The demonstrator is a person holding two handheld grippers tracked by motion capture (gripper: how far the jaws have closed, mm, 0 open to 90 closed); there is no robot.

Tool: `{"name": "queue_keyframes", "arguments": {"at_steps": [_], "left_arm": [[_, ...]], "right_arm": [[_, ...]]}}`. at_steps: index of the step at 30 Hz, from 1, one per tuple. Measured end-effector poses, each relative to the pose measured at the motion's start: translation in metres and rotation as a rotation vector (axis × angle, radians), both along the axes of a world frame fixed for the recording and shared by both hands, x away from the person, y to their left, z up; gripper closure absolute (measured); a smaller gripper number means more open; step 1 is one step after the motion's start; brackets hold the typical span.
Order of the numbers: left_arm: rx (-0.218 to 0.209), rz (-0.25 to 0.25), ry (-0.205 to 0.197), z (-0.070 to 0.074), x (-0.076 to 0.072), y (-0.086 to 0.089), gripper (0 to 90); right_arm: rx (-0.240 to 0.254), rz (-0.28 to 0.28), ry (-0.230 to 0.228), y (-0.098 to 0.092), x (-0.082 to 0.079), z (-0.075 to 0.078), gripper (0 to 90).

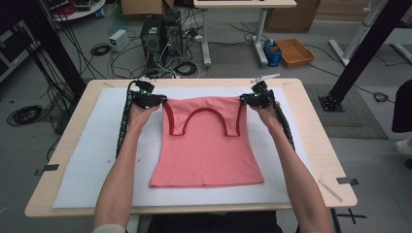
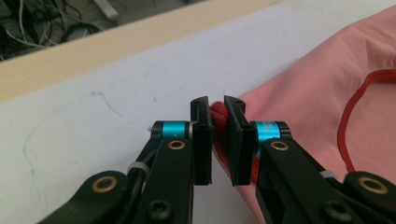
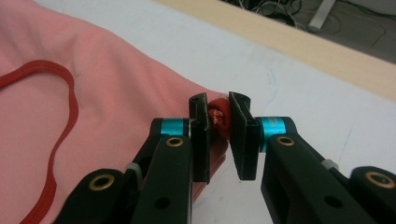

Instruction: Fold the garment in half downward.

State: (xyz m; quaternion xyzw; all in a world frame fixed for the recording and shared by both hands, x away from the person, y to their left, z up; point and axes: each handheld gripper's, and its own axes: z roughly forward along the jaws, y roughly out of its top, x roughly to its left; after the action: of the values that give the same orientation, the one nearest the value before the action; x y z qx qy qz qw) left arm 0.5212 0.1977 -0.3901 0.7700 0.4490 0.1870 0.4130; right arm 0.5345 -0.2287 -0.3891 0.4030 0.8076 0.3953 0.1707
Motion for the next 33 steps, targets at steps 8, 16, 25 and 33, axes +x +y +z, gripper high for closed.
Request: {"name": "queue_keyframes", "arguments": {"at_steps": [8, 16, 25, 33], "left_arm": [[-0.002, 0.016, -0.014, 0.005, 0.011, 0.0, 81.9], [-0.035, 0.017, -0.01, 0.003, 0.016, -0.001, 82.0], [-0.022, -0.03, -0.007, 0.009, 0.009, -0.005, 81.9], [-0.033, -0.06, -0.026, 0.001, -0.011, 0.0, 81.8]], "right_arm": [[-0.004, -0.016, -0.007, 0.001, 0.014, 0.006, 79.5], [0.031, -0.031, -0.017, -0.005, 0.016, 0.007, 79.5], [0.029, 0.002, -0.007, -0.005, 0.011, 0.002, 79.5], [0.055, 0.036, -0.008, -0.012, -0.004, 0.001, 79.3]]}}
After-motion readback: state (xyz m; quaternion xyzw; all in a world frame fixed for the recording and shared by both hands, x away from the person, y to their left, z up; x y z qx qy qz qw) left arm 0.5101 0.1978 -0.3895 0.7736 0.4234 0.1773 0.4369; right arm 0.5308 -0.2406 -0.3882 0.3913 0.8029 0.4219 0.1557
